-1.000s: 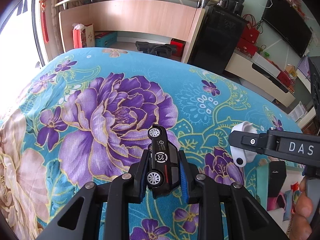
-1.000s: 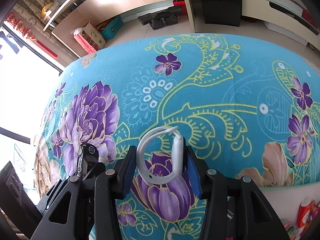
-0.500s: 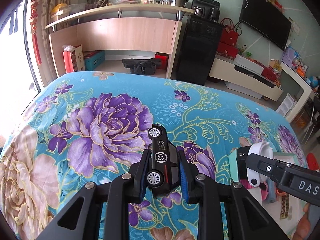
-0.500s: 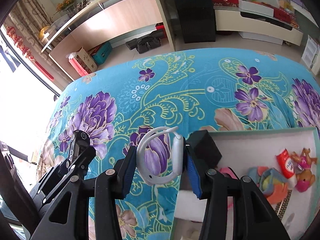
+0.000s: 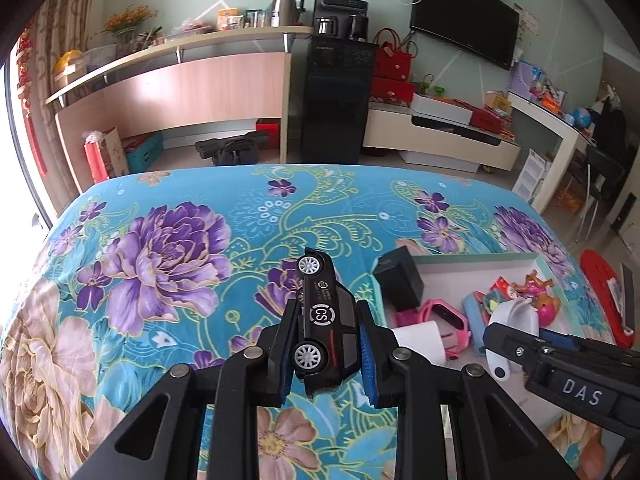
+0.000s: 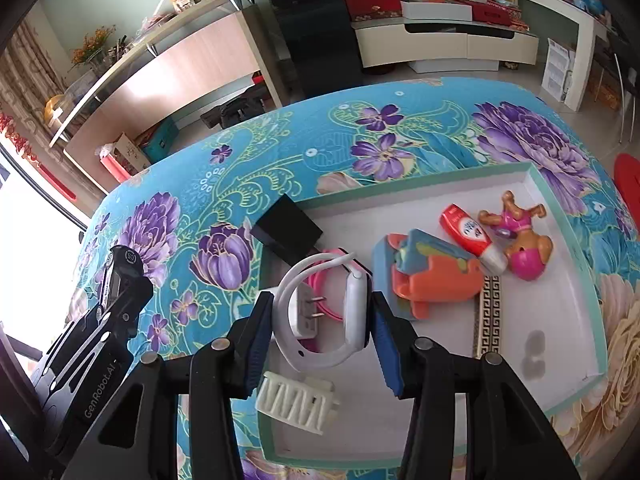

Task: Organize rigid objects
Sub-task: 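Carry the toy car with the left gripper while the right gripper carries the white band over the tray, then release the toy car into the tray with the left gripper while the right gripper releases the white band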

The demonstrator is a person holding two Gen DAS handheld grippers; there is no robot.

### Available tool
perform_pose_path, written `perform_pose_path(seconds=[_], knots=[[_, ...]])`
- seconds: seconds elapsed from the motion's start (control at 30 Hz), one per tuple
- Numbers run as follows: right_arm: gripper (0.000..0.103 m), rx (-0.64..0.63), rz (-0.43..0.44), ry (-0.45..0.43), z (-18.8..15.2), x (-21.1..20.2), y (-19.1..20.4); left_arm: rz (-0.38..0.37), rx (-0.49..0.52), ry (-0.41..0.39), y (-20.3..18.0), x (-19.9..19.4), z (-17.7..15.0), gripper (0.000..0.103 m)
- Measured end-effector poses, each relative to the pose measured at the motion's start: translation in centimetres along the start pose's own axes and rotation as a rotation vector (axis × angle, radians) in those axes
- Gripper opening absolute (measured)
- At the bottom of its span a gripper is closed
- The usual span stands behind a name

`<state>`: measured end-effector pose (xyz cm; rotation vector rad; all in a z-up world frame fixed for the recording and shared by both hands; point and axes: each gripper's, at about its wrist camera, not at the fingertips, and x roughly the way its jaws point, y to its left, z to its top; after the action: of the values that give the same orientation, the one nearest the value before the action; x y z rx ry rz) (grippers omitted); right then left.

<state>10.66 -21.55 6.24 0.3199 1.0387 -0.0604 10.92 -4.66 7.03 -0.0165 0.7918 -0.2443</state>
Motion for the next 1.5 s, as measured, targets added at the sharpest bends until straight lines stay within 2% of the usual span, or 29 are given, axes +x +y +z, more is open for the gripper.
perform_pose_path(seconds=[0.23,0.6,0.83,1.13,1.5], knots=[[0.049,0.060,-0.040,0.010,-1.5,-0.7,-3.6,-0.072,0.092,0.018,-3.9,-0.8,-1.4,0.029],[0.049,0.156,-0.087,0.014,-2.9,-2.3,-9.1,-0.127,0.228,0.026,-10.2,-1.9,-2.9,0.029],[0.049,0.185,-0.088,0.033,-3.8,-2.6,-11.2,-0.135,0.290,0.066,-13.2,-1.4,-4.5,0.029],[0.049,0.205,-0.072,0.071,-4.4,-1.6,-12.3,-0.102,0.290,0.098,-13.3,-1.1,-5.3,0.029],[0.050,0.187,-0.045,0.087,-4.3,-0.4,-11.6,-0.067,0.215,0.113,-10.4,-2.7,-5.6,0.030]])
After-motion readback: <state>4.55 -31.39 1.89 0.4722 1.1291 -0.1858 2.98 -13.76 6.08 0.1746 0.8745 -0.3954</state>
